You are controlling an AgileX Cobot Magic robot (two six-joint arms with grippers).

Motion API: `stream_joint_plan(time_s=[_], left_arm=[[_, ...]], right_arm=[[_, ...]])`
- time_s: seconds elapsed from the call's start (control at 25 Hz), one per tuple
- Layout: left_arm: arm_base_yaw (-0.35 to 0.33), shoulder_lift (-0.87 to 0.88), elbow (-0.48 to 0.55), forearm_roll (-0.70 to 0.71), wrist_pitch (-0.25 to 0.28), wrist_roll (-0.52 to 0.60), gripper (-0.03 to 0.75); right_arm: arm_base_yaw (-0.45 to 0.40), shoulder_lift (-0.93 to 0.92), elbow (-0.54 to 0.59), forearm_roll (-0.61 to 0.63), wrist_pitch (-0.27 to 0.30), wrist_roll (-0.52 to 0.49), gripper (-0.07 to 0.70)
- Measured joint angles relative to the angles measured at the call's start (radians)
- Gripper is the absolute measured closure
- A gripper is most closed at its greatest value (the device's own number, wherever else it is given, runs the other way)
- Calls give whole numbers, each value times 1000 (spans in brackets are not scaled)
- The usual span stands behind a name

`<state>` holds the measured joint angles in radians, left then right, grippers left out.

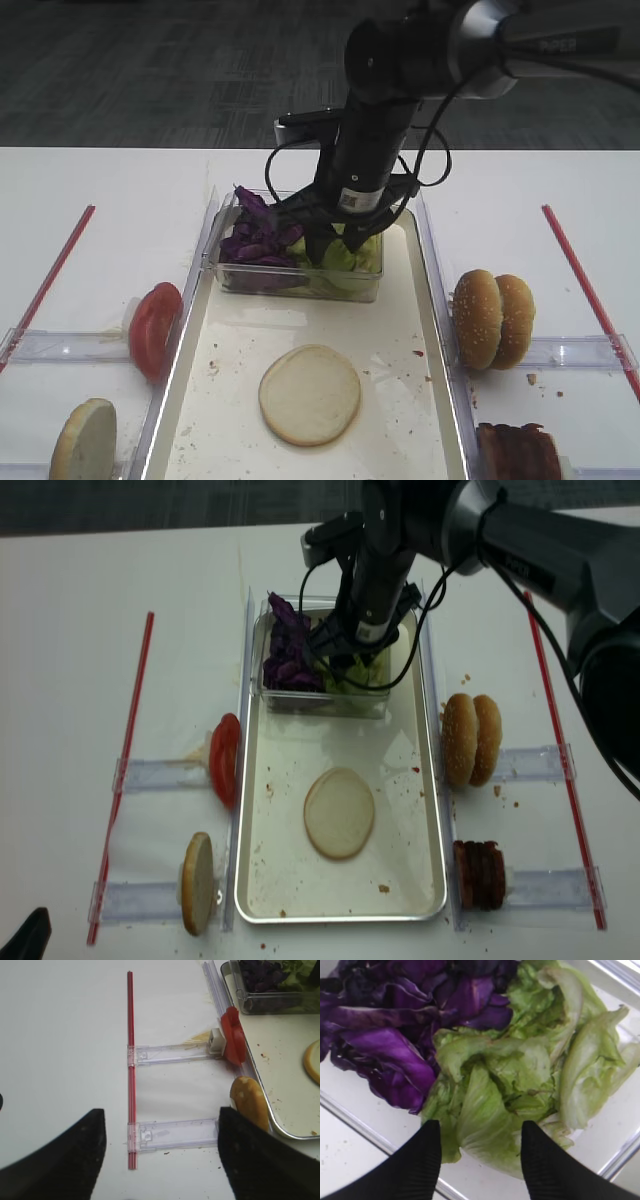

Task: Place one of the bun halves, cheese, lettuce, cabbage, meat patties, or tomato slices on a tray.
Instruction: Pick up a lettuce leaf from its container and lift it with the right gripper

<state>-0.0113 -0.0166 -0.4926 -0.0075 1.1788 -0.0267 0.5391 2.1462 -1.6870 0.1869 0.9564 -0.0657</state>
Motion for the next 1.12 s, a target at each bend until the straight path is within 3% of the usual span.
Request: stream_joint_plan(time_s=[0.16,0.24,0.32,0.4,0.68,1.12], left_arm=[[0,0,0,0,0,0,242],[0,0,0,0,0,0,242],[0,0,0,0,0,0,242],[0,0,0,0,0,0,242],[0,0,0,0,0,0,242],[0,0,0,0,0,0,242]], right_arm=[[0,22,0,-5,-7,2,261],[0,23,0,-6,-8,5,360],[0,23,0,-9,-11,11,507],[0,23,0,-11,-11,11,567],[0,23,-24,-12,15,9,573],[0,23,-307,-23,239,8,573]])
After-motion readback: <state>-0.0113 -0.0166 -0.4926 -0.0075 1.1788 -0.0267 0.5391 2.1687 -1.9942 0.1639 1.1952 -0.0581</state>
